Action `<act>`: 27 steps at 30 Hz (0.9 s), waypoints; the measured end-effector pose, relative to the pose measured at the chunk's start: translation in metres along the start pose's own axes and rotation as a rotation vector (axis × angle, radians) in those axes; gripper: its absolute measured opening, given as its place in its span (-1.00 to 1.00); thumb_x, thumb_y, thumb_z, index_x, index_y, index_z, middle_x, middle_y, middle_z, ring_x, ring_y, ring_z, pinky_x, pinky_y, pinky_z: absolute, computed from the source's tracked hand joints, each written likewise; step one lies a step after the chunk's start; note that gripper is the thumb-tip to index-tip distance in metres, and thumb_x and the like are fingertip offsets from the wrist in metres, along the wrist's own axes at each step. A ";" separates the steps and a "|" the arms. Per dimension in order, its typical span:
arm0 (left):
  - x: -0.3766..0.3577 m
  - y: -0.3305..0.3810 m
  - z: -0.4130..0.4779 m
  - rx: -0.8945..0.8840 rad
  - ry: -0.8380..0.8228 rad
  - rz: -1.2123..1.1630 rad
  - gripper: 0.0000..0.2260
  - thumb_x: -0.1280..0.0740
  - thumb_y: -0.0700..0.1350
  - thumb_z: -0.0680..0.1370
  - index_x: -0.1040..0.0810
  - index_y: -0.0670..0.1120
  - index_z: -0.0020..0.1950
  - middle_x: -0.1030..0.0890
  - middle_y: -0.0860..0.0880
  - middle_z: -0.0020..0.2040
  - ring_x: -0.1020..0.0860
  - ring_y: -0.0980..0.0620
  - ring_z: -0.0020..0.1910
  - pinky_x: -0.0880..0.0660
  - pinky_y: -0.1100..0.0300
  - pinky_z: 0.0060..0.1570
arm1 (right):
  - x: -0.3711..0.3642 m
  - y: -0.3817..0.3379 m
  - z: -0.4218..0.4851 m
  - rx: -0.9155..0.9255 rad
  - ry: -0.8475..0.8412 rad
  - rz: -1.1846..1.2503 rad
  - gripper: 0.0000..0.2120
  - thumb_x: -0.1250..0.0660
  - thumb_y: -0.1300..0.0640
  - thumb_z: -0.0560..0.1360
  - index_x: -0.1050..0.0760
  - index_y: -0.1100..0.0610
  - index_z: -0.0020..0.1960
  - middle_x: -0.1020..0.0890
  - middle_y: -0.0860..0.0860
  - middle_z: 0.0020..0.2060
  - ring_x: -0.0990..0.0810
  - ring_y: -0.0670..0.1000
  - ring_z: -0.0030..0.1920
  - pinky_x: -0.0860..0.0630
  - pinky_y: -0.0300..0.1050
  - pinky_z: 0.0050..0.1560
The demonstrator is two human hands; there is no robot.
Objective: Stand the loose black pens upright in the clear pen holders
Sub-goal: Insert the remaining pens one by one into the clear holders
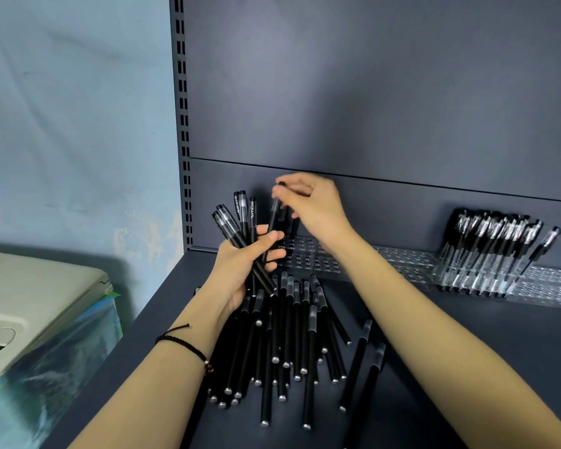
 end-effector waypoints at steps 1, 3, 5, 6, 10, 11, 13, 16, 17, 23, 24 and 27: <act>0.001 -0.001 0.001 0.014 0.000 -0.024 -0.90 -0.38 -0.17 0.54 -0.58 -0.09 0.05 -0.73 -0.05 -0.09 -0.69 0.04 -0.26 -0.58 0.26 -0.35 | 0.007 -0.001 0.004 -0.003 0.062 0.076 -0.86 -0.39 0.24 0.50 -0.57 0.08 0.03 -0.69 0.09 -0.09 -0.62 -0.10 -0.22 -0.49 -0.29 -0.28; 0.003 -0.004 0.002 0.050 0.017 -0.044 -0.87 -0.31 -0.11 0.60 -0.57 -0.11 0.10 -0.72 -0.04 -0.08 -0.70 0.04 -0.24 -0.59 0.27 -0.37 | 0.027 -0.003 0.010 0.020 0.208 0.163 -0.82 -0.36 0.28 0.52 -0.49 0.08 0.07 -0.66 0.14 -0.13 -0.60 -0.07 -0.30 -0.52 -0.26 -0.35; 0.005 -0.006 0.003 0.076 0.036 -0.042 -0.86 -0.25 -0.10 0.63 -0.54 -0.11 0.12 -0.72 -0.01 -0.09 -0.70 0.05 -0.27 -0.55 0.29 -0.44 | 0.046 -0.006 0.012 0.066 0.320 0.166 -0.84 -0.36 0.28 0.52 -0.47 0.08 0.04 -0.63 0.08 -0.20 -0.60 -0.07 -0.32 -0.53 -0.26 -0.37; 0.006 -0.007 0.004 0.085 0.041 -0.041 -0.87 -0.23 -0.10 0.64 -0.51 -0.11 0.11 -0.72 0.00 -0.11 -0.69 0.06 -0.29 -0.52 0.30 -0.49 | 0.053 -0.006 0.012 0.093 0.354 0.130 -0.87 -0.37 0.27 0.52 -0.48 0.08 0.01 -0.62 0.04 -0.22 -0.60 -0.06 -0.30 -0.53 -0.26 -0.36; 0.008 -0.008 0.007 0.087 0.051 -0.035 -0.92 -0.22 -0.13 0.65 -0.41 -0.13 0.10 -0.72 0.03 -0.16 -0.66 0.10 -0.38 -0.42 0.32 -0.57 | 0.063 0.000 0.011 0.164 0.371 -0.077 -0.90 -0.38 0.19 0.52 -0.52 0.05 0.01 -0.61 -0.05 -0.21 -0.58 -0.07 -0.19 -0.62 -0.05 -0.13; 0.008 -0.008 0.007 0.087 0.049 -0.037 -0.90 -0.23 -0.14 0.65 -0.40 -0.14 0.12 -0.72 0.02 -0.15 -0.66 0.10 -0.39 -0.42 0.32 -0.57 | 0.062 0.002 0.010 0.165 0.357 -0.106 -0.90 -0.39 0.18 0.52 -0.52 0.05 0.01 -0.60 -0.08 -0.22 -0.58 -0.09 -0.18 -0.62 -0.01 -0.09; 0.008 -0.009 0.007 0.088 0.045 -0.046 -0.88 -0.25 -0.15 0.64 -0.40 -0.14 0.15 -0.73 -0.01 -0.15 -0.66 0.10 -0.38 -0.43 0.31 -0.56 | 0.059 0.006 0.008 0.163 0.336 -0.149 -0.90 -0.39 0.18 0.52 -0.51 0.05 0.01 -0.59 -0.11 -0.22 -0.58 -0.10 -0.17 -0.62 0.00 -0.07; 0.009 -0.010 0.008 0.087 0.045 -0.046 -0.90 -0.29 -0.16 0.61 -0.45 -0.14 0.10 -0.73 -0.01 -0.16 -0.66 0.11 -0.36 -0.46 0.32 -0.53 | 0.053 0.010 0.007 0.155 0.320 -0.172 -0.89 -0.39 0.18 0.52 -0.51 0.05 0.01 -0.58 -0.14 -0.21 -0.58 -0.11 -0.16 -0.61 -0.02 -0.06; 0.009 -0.010 0.008 0.086 0.044 -0.042 -0.91 -0.30 -0.16 0.60 -0.48 -0.14 0.07 -0.73 -0.01 -0.16 -0.66 0.11 -0.35 -0.48 0.32 -0.52 | 0.050 0.013 0.007 0.145 0.299 -0.185 -0.90 -0.40 0.18 0.51 -0.52 0.06 0.01 -0.58 -0.15 -0.21 -0.58 -0.13 -0.17 -0.61 -0.04 -0.06; 0.009 -0.006 0.005 0.047 0.052 -0.059 -0.82 -0.43 -0.22 0.50 -0.52 -0.13 0.06 -0.72 -0.07 -0.14 -0.64 0.11 -0.34 -0.50 0.31 -0.47 | 0.020 0.031 -0.001 0.144 0.081 -0.406 -0.75 -0.33 -0.01 0.55 -0.63 0.06 0.16 -0.63 -0.04 0.03 -0.58 -0.08 -0.05 -0.54 -0.07 0.07; 0.009 -0.005 0.005 0.038 0.054 -0.052 -0.79 -0.45 -0.22 0.48 -0.52 -0.13 0.08 -0.70 -0.07 -0.16 -0.63 0.11 -0.35 -0.49 0.31 -0.47 | 0.021 0.030 -0.002 0.144 0.108 -0.418 -0.72 -0.31 -0.05 0.55 -0.62 0.05 0.17 -0.60 -0.04 0.05 -0.57 -0.07 -0.04 -0.54 -0.05 0.06; 0.007 -0.003 0.005 0.024 0.048 -0.029 -0.78 -0.47 -0.24 0.46 -0.52 -0.12 0.05 -0.63 -0.04 -0.24 -0.57 0.13 -0.40 -0.45 0.31 -0.48 | 0.025 0.021 -0.008 0.171 0.217 -0.399 -0.75 -0.31 -0.07 0.55 -0.64 0.03 0.12 -0.53 -0.08 -0.01 -0.50 -0.13 -0.14 -0.51 -0.12 -0.06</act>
Point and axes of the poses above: each hand's wrist, its own z-axis towards the middle knuckle, its own x-axis out of the back of the hand, y = z × x, the point moved 7 cm from there along z, towards the middle knuckle
